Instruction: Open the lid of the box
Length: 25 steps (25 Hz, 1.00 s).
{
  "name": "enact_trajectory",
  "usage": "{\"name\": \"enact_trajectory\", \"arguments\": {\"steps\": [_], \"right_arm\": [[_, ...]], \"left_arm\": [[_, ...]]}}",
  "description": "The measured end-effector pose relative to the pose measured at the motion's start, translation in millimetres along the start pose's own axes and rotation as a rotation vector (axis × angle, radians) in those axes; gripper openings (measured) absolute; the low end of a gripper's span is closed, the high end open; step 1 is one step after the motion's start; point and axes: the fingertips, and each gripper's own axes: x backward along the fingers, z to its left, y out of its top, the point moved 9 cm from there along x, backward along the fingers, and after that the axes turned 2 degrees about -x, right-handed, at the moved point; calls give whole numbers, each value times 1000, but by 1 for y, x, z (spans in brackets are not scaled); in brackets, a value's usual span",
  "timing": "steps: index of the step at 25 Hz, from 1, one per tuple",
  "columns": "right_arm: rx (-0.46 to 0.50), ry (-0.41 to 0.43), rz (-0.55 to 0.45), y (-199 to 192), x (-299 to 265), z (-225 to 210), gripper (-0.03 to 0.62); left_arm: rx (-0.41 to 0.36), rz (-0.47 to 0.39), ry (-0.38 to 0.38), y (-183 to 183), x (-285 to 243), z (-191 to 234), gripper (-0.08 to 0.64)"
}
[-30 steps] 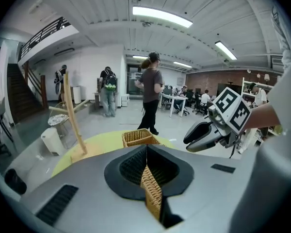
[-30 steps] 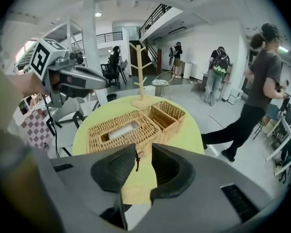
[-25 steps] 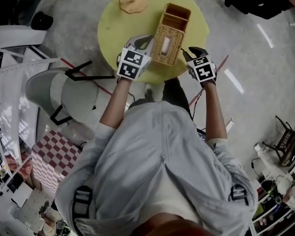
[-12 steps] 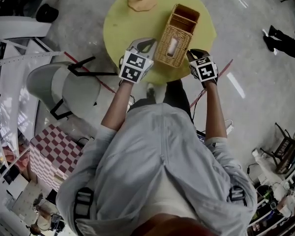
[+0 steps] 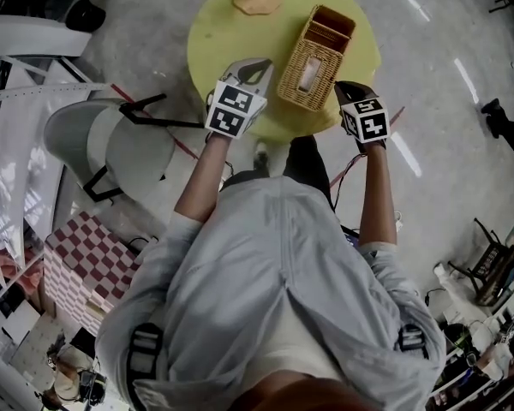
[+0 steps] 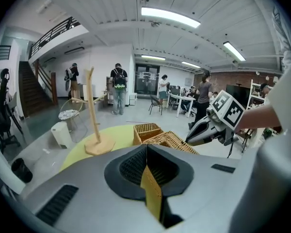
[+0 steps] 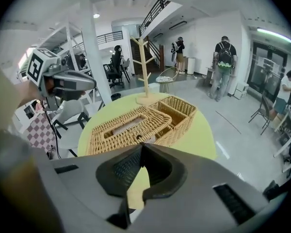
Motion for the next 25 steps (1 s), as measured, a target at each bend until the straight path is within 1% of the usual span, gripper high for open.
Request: {"name": "enact_trajectory", "arguments": {"steps": [5,9,12,17,21,25], "right_arm": [[19,4,-59,32,17,9,34],[68,5,-88,63,23,21,34],[108,21,-101,87,20,30,34],[181,63,-103,122,3,45,34],[233,100,-104,141,-17,58,34],[293,141,-91,158,-43,75,34]], "left_arm": [[-3,-39,22,6,13,6,29],[7,-53,44,5,25,12,29],[22,-66,69,5,34,21,29],[66,-65,124,0,49,35,29],[100,-62,180,-8,62,46,29],[141,-53,243,-23,80,59,29]]}}
